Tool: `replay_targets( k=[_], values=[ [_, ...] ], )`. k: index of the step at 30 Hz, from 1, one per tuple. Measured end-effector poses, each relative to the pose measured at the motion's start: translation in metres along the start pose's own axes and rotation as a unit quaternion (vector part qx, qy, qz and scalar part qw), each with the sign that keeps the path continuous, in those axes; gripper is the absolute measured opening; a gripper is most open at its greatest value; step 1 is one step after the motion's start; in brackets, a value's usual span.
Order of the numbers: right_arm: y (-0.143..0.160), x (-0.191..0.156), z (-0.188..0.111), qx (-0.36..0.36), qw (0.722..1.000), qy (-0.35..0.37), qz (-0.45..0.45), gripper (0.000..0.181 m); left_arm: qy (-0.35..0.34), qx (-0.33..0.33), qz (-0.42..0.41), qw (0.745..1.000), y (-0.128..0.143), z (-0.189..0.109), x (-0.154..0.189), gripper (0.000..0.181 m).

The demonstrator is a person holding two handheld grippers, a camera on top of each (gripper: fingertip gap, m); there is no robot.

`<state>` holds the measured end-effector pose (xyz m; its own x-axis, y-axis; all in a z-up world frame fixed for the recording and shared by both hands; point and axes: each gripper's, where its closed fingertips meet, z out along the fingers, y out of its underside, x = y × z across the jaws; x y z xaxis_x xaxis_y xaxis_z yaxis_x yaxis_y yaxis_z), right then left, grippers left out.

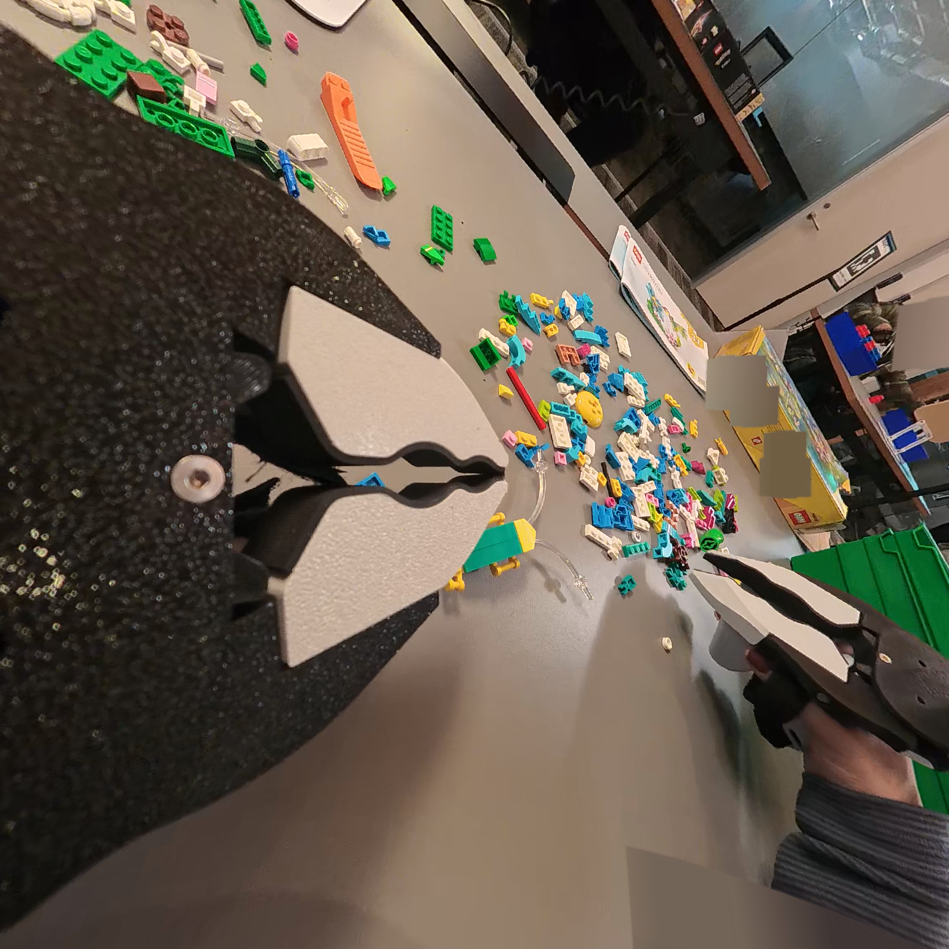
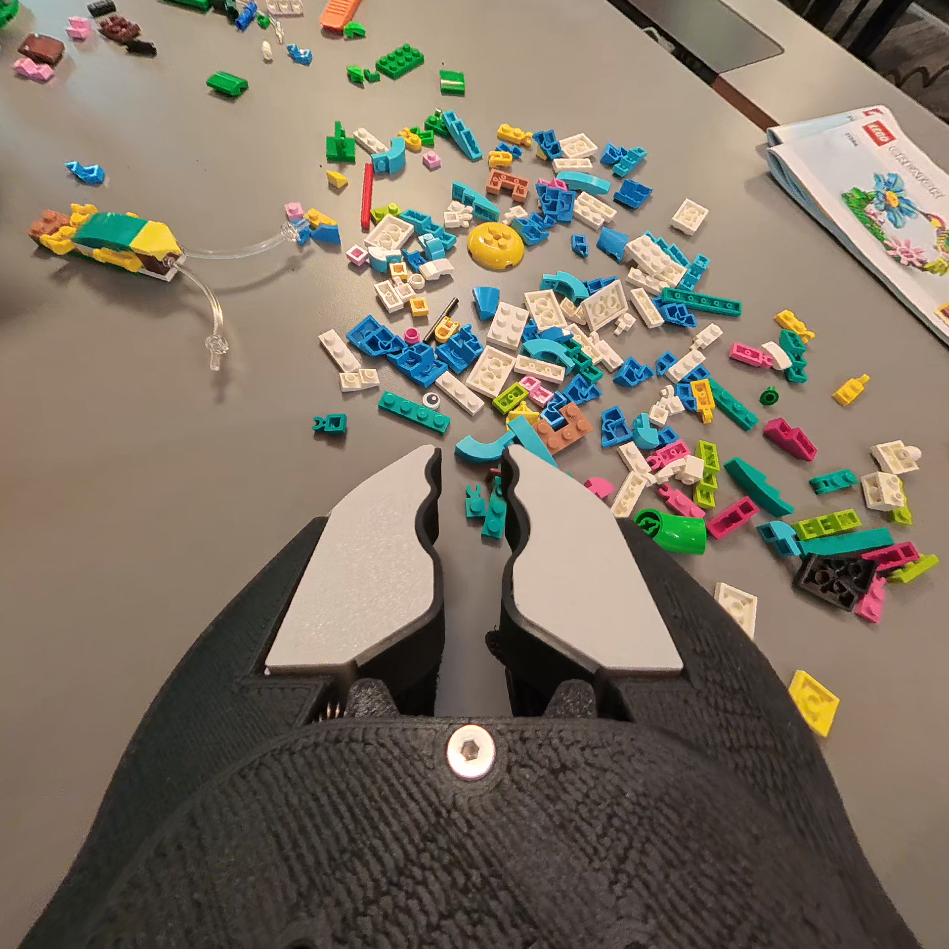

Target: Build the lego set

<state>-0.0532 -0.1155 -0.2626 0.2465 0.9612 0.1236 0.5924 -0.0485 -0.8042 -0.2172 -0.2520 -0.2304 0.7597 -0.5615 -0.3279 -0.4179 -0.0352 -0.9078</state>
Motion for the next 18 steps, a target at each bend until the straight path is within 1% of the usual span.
replay_targets(
  k=[5, 10, 13, 15, 16, 18],
  values=[
    [0.0, 0.0, 0.001, 0.006, 1.0, 0.002, -0.006, 0.021, 0.006, -0.001, 0.014, 1.0, 0.0, 0.0, 0.004, 0.0],
    [0.002, 0.001, 0.001, 0.013, 1.0, -0.001, 0.004, 0.02, 0.031, -0.004, 0.095, 0.995, -0.001, 0.003, 0.024, 0.0],
    [-0.002, -0.002, 0.001, 0.025, 1.0, -0.01, 0.002, 0.02, 0.042, -0.002, 0.115, 0.992, -0.002, 0.004, 0.031, 0.0],
    [-0.014, -0.01, 0.004, 0.036, 0.999, -0.023, -0.015, 0.02, 0.045, 0.016, 0.12, 0.992, -0.007, 0.001, 0.033, 0.0],
    [-0.025, -0.018, 0.007, 0.046, 0.998, -0.039, -0.027, 0.02, 0.045, 0.026, 0.122, 0.991, -0.011, 0.0, 0.033, 0.0],
    [-0.057, -0.043, 0.02, 0.074, 0.992, -0.093, -0.05, 0.02, 0.04, 0.045, 0.124, 0.99, -0.017, -0.003, 0.033, 0.0]
  ],
)
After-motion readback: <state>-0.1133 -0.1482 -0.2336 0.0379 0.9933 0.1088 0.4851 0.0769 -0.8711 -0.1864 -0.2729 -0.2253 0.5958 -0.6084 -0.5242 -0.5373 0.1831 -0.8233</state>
